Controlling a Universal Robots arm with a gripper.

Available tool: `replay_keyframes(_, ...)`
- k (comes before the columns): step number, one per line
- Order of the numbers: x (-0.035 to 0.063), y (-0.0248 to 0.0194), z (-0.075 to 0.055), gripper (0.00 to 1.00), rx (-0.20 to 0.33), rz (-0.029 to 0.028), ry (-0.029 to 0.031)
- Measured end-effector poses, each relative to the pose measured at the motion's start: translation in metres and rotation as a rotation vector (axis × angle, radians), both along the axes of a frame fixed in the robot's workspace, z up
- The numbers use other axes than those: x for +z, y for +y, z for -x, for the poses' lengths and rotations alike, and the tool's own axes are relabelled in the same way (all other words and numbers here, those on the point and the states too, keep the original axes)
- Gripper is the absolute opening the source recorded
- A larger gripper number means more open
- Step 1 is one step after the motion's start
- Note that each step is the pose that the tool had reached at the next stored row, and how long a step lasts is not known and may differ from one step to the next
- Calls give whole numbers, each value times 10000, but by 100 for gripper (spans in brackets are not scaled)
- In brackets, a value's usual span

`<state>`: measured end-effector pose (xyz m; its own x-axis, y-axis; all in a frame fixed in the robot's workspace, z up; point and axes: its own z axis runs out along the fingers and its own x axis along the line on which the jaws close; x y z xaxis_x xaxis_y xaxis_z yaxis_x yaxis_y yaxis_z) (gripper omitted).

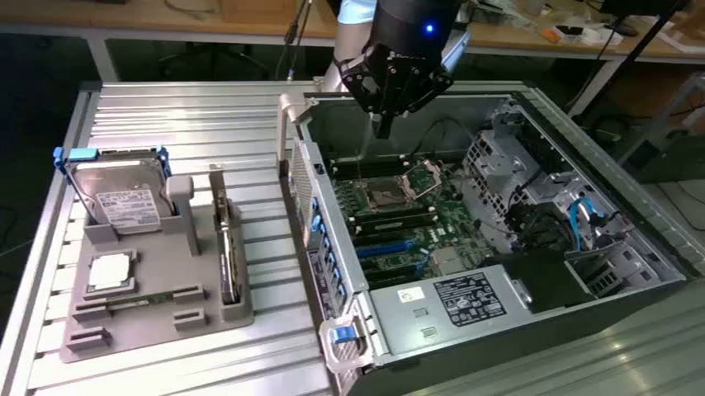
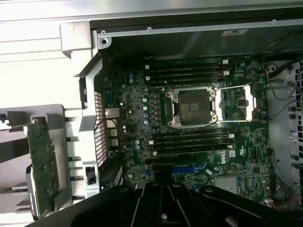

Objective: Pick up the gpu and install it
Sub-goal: 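Reach for the gpu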

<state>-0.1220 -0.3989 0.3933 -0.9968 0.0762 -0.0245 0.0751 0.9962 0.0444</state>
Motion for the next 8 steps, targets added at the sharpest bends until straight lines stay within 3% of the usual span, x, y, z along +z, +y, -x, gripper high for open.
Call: replay_keyframes(8,0,0,9,11,-1,0,0)
